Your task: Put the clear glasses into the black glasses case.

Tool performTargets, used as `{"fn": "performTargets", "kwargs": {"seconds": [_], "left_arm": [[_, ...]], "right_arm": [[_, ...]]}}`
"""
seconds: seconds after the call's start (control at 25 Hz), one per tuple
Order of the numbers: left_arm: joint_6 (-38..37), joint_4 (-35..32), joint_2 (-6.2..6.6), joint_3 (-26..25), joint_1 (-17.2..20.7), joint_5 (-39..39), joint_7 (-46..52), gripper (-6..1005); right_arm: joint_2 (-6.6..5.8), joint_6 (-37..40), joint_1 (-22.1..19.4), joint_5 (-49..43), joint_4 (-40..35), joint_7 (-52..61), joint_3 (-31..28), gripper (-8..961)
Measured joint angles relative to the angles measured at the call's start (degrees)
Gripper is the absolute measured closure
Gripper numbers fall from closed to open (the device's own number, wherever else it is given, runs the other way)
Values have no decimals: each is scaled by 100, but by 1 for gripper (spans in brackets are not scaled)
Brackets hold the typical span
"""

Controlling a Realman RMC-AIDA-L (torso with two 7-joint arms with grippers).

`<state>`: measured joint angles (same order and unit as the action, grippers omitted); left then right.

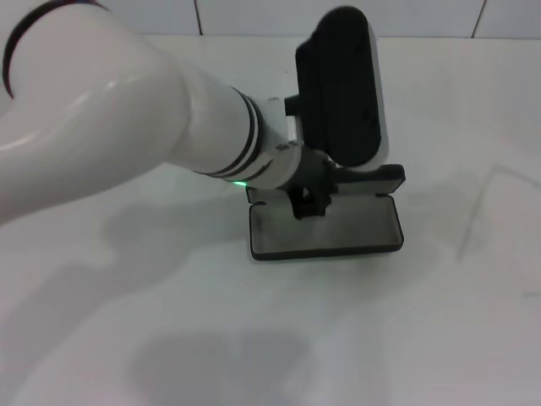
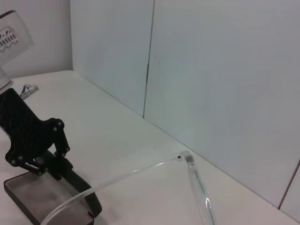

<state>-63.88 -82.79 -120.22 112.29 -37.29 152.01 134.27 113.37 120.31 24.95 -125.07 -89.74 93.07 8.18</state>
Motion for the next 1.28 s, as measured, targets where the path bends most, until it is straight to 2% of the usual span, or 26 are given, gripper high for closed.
{"fn": "performTargets", "kwargs": {"seconds": [0.28, 0.68, 0.84, 1.0, 1.04, 1.28], "left_arm": [[253, 6, -1, 153, 112, -4, -400, 799], [272, 5, 3, 161, 121, -6, -398, 700], [228, -40, 5, 161, 118, -6, -370, 661], [196, -301, 5, 159, 167, -18, -343, 604], [182, -422, 6, 144, 222, -29, -332, 577], [-24, -1348, 17, -150, 662, 0, -72, 558]], "right_arm": [[-1, 41, 33, 0, -41, 0, -3, 915], [-7, 113, 25, 0, -10, -1, 41, 915], [63, 149, 21, 33, 34, -57, 56, 915], [153, 177, 37, 73, 180, -181, 195, 915], [171, 154, 53, 82, 237, -208, 290, 915], [201, -378, 93, 572, 736, -282, 1069, 915]]}}
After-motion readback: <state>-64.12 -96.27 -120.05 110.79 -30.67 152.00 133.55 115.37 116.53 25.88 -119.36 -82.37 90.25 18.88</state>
